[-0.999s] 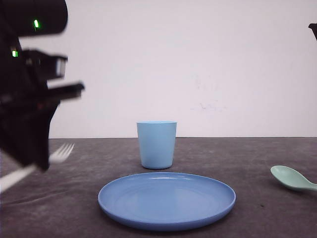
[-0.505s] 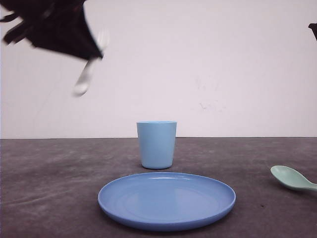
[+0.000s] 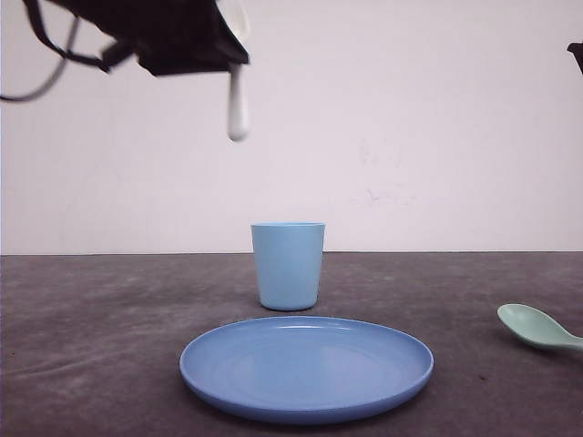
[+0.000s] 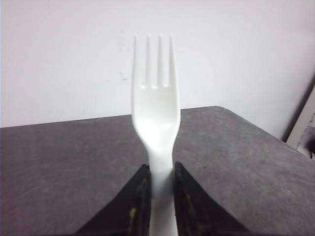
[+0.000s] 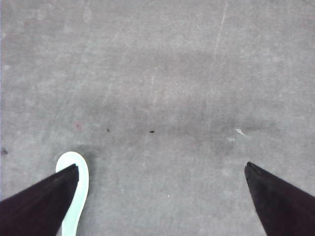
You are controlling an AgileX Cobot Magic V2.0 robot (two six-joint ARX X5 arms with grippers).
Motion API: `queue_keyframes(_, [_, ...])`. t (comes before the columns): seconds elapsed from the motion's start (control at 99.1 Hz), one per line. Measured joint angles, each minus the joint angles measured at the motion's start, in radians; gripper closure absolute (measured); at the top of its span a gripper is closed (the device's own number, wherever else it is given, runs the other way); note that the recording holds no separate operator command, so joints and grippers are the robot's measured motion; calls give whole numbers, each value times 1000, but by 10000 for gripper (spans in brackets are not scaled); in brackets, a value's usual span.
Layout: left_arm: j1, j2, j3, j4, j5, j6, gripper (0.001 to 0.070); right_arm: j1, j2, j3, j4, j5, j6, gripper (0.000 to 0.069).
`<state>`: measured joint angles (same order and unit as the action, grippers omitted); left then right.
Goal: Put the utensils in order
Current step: 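Lift the white fork with the left gripper and carry it over the cup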
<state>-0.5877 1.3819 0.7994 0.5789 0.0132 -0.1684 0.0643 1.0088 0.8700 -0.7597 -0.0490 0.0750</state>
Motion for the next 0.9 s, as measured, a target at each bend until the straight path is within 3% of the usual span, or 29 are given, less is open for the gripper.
queue_keyframes(0.262, [0, 181, 0, 246, 95, 17, 666, 0, 0, 0, 0, 0, 0, 11])
queue_keyframes(0.565, [0, 326, 0, 336, 97, 101, 666, 0, 0, 0, 0, 0, 0, 11])
queue_keyframes(0.898, [0, 420, 0, 338, 98, 165, 666, 0, 0, 0, 0, 0, 0, 11])
